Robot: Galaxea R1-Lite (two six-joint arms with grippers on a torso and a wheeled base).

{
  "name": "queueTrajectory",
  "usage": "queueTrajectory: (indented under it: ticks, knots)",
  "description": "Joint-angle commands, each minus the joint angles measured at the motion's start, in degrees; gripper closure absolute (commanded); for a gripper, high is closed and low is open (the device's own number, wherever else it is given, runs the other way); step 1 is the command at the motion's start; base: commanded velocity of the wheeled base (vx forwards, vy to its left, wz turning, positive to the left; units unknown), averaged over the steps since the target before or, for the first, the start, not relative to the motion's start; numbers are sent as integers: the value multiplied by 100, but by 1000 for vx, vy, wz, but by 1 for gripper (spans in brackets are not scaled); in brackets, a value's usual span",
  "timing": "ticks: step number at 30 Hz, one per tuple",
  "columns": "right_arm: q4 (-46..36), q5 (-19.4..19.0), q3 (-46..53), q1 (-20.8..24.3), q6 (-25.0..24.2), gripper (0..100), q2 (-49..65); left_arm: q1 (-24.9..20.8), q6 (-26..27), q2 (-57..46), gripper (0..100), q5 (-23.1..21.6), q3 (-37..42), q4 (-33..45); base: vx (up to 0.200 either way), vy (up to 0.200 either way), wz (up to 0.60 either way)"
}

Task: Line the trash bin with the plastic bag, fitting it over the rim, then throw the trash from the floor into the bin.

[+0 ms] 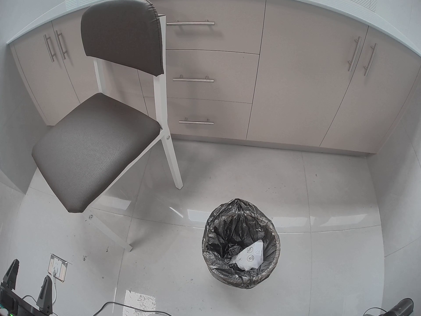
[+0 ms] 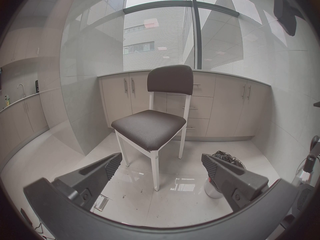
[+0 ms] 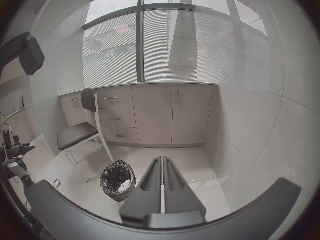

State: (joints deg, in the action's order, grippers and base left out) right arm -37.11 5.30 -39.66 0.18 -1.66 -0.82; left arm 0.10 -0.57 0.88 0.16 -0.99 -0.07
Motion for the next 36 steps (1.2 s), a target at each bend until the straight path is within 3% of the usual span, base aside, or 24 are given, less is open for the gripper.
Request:
queueTrajectory:
  ticks: [1,10,17,27,32,36]
  knots:
    - [406,94,635,-1,-195,100,82,-1,-4,-88,0,2,99,-1,0,0,0]
    - [3140,208,3095,-1,-45,100,82,-1,-4,-88,0,2,99,-1,0,0,0]
    - [3307,164,3684,-1,52,100,82,-1,-4,-88,0,2,99,-1,0,0,0]
    - [3456,-3,3728,-9,78,100,82,-1,-4,-88,0,2,99,-1,0,0,0]
    - [3482,-486,3860,-9,245,100,82,-1,-4,-88,0,2,99,-1,0,0,0]
    - [3535,-548,3904,-9,271,100,82,-1,-4,-88,0,2,99,-1,0,0,0]
